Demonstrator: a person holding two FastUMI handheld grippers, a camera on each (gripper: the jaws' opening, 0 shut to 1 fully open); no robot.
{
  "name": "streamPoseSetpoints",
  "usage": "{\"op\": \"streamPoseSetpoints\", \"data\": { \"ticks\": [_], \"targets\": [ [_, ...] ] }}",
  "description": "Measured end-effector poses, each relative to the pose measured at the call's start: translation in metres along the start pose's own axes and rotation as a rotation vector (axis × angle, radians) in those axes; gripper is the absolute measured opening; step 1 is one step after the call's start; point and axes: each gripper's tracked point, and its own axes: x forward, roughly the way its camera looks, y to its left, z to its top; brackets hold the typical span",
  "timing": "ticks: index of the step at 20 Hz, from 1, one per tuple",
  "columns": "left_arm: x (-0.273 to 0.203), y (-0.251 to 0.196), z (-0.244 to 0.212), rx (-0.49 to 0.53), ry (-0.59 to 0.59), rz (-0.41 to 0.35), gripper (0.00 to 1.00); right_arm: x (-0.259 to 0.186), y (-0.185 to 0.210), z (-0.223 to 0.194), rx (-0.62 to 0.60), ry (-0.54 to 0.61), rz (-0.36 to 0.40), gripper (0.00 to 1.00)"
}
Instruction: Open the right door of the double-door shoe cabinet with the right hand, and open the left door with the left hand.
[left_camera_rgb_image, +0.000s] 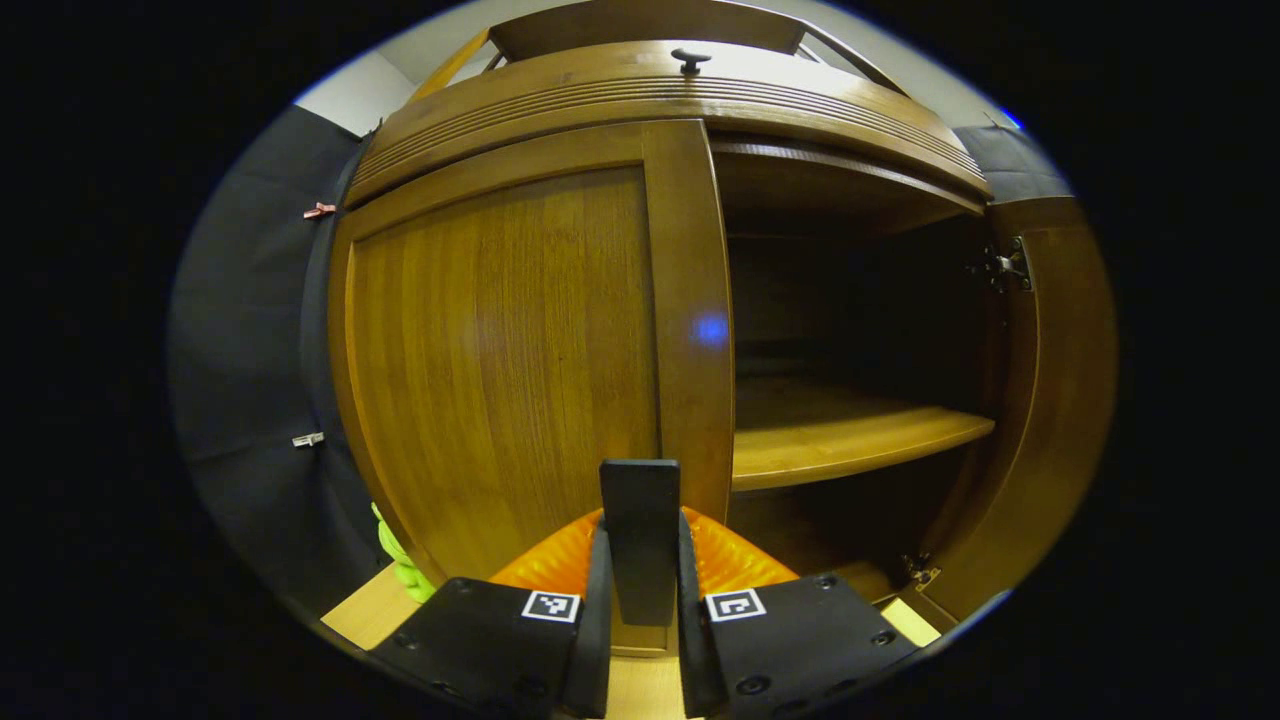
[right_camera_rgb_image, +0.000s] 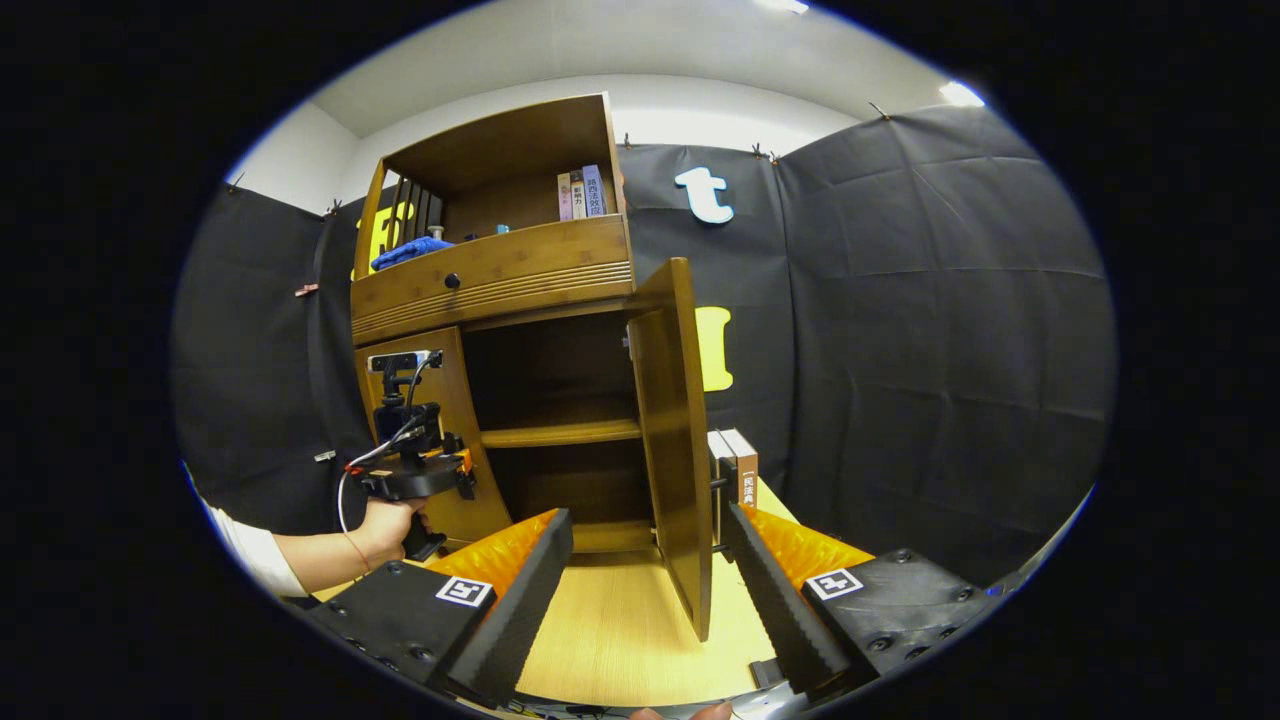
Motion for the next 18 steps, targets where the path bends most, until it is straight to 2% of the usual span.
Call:
{"op": "streamPoseSetpoints", "data": {
  "ticks": [9,11,18],
  "targets": [
    [-0.101,0.048,-0.019,0.0,0.015,-0.062,0.3,0.012,0.041,0.004,-0.012,-0.035,0.021,0.98],
    [-0.121,0.066,-0.024,-0.003,0.016,-0.053,0.29,0.015,0.055,0.0,-0.01,-0.026,0.034,1.0],
    [-0.171,0.143,-0.035,-0.032,0.012,0.016,0.22,0.019,0.097,-0.008,-0.013,-0.022,0.065,0.98]
  ]
}}
